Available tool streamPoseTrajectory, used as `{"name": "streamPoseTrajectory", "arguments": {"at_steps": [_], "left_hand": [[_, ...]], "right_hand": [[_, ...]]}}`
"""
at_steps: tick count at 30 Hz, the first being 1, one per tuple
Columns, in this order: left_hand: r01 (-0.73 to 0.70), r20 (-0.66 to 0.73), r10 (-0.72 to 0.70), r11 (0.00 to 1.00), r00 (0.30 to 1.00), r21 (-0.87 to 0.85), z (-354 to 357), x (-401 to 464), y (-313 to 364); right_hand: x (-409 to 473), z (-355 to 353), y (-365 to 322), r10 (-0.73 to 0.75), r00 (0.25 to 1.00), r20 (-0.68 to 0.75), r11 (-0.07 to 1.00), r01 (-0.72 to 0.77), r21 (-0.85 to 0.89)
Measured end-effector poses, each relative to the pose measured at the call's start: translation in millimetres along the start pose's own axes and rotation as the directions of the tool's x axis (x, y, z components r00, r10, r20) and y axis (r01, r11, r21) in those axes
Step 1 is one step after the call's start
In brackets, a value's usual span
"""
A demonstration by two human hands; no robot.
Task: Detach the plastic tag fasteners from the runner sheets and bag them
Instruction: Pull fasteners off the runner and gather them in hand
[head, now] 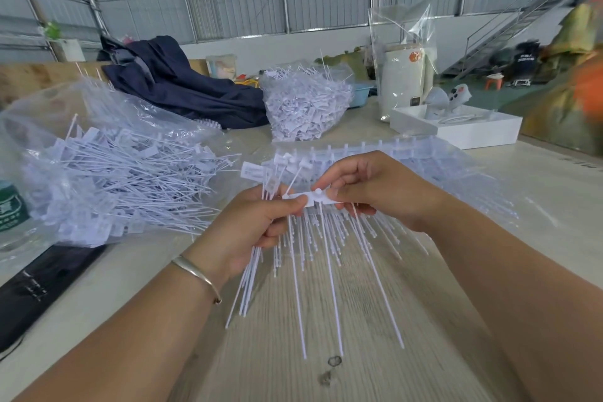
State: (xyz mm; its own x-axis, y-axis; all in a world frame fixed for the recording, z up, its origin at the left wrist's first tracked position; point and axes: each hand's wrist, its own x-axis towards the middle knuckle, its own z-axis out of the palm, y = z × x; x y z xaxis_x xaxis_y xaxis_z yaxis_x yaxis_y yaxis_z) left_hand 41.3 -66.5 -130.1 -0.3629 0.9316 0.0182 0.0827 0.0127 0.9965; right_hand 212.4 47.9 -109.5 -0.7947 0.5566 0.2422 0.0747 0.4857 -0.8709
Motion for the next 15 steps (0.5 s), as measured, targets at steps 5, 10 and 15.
{"name": "streamPoseTrajectory", "arguments": {"at_steps": [5,10,15], "left_hand": [[-0.022,0.047,0.018,0.998,0.999,0.066,0.0,-2.6,1.1],[-0.003,0.046,0.002,1.0,0.999,0.023,1.0,-2.3,2.6],[0.0,0.052,-0.001,1.0,0.999,0.03,1.0,-2.3,3.6]], "right_hand": [[-0.6,-0.8,-0.9,0.008,1.0,-0.014,1.0,-0.008,0.012],[0.1,-0.4,-1.5,0.01,1.0,-0.015,1.0,-0.01,0.016],[-0.4,-3.2,-1.3,0.011,1.0,0.004,1.0,-0.011,0.007]]}}
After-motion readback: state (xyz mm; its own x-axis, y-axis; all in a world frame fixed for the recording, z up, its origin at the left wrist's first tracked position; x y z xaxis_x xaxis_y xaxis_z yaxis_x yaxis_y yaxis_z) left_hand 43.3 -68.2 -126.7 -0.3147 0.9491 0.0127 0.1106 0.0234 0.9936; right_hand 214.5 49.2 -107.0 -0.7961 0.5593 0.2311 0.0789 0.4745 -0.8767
